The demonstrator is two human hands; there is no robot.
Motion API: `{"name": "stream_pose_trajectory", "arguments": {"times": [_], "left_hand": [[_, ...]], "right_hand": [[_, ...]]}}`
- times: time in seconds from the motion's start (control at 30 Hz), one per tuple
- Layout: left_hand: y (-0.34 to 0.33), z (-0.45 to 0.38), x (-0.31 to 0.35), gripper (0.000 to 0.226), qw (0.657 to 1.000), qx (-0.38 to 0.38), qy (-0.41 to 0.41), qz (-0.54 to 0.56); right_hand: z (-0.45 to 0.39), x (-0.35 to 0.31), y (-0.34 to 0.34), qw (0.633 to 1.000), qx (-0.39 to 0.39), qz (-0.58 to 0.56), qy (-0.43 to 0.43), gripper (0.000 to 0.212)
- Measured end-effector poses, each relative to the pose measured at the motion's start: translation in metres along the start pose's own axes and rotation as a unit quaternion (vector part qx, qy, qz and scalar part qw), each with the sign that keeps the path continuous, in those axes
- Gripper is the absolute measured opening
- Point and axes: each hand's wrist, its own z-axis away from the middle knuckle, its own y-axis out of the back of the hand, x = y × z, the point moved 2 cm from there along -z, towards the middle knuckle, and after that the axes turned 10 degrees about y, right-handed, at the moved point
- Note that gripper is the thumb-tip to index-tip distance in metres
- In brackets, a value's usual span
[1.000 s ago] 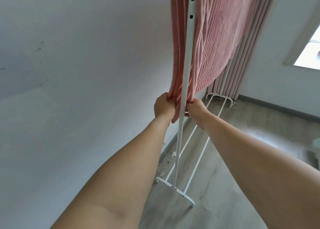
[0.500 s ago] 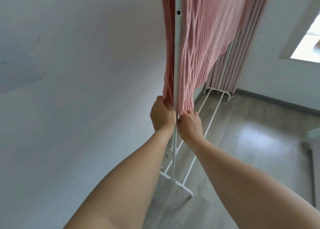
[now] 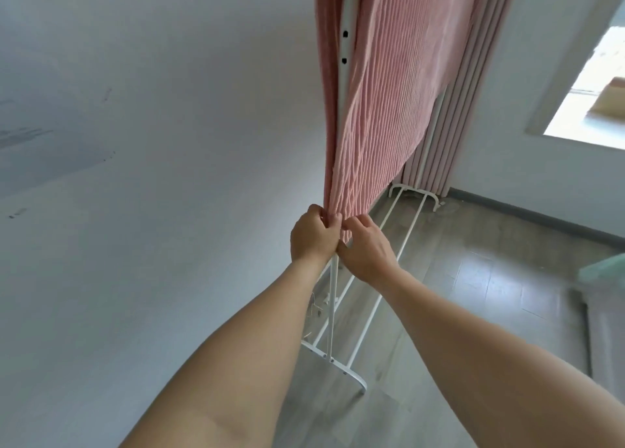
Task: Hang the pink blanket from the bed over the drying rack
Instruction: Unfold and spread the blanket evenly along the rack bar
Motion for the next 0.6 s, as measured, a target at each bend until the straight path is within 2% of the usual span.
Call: {"name": "stream_pose_trajectory", "arguments": {"times": [0.13,0.27,0.4,0.47,0.53,0.6], "left_hand": [[0.050,-0.012,0.050,0.058,0.993,0.078,0.011,0.092],[0.111,-0.024,0.141,0.074,0.965,0.183,-0.080,0.172],[0.150,-0.028,0.232,0.087,0.944,0.246,-0.142,0.165],[0.155,-0.038,0.267,0.088,0.953,0.251,-0.142,0.095],[0.154,-0.051,0.289,0.079,0.962,0.236,-0.137,0.010],[0.156,-0.064,0.299,0.043,0.958,0.247,-0.137,-0.040]], "right_hand": [[-0.034,-0.004,0.065,0.994,0.075,0.003,-0.084,0.030],[-0.082,-0.021,0.136,0.983,0.151,-0.015,-0.102,0.022],[-0.127,-0.032,0.194,0.977,0.195,-0.044,-0.073,0.033],[-0.148,-0.035,0.215,0.974,0.206,-0.059,-0.065,0.040],[-0.167,-0.035,0.227,0.974,0.202,-0.082,-0.051,0.046],[-0.185,-0.032,0.237,0.975,0.199,-0.096,-0.029,0.051]]}}
